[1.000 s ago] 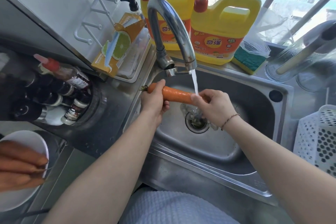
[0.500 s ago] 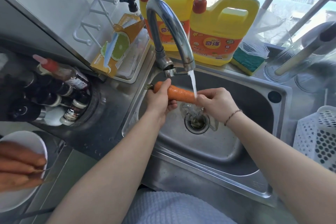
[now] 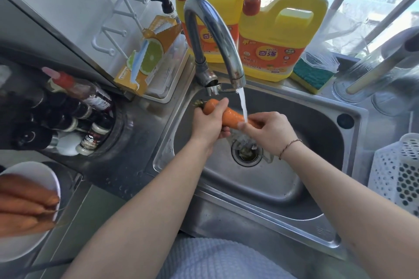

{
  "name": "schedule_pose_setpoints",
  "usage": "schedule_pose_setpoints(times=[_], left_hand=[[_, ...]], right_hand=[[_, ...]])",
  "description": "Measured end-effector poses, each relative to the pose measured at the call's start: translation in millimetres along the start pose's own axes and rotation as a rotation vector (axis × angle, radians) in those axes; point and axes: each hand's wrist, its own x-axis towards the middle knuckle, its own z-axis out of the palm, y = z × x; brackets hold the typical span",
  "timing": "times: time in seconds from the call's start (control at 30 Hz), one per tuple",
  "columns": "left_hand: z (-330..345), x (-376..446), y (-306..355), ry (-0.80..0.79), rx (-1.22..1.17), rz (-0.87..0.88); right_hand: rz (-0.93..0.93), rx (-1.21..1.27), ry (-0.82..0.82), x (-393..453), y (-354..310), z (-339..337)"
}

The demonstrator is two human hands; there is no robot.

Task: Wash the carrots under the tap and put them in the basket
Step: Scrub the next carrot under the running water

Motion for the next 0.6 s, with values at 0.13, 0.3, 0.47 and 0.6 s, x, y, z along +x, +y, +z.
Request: schedule_pose_setpoints(times=[0.13,0.3,0.47,0.6], left_hand=[[1.3,-0.5,-1.4,-0.011,0.032,0.004],[3.8,1.3,3.1,-0.015,0.070,0.047],[1.7,1.0,0.2,-0.020,0.025,-0.020],[-0.2,2.6,-2.4,-0.020,0.013,-0.035]], right_hand=[[-0.070,0.079,0.041,-3.7,0.9,1.4],[-0.083,0.383,0.193,-10.0,-1.3,5.3],[-0.160,0.289,0.329,-11.6,-2.2,14.0],[-0.157,0.136,0.299,-7.7,0.9,13.4]])
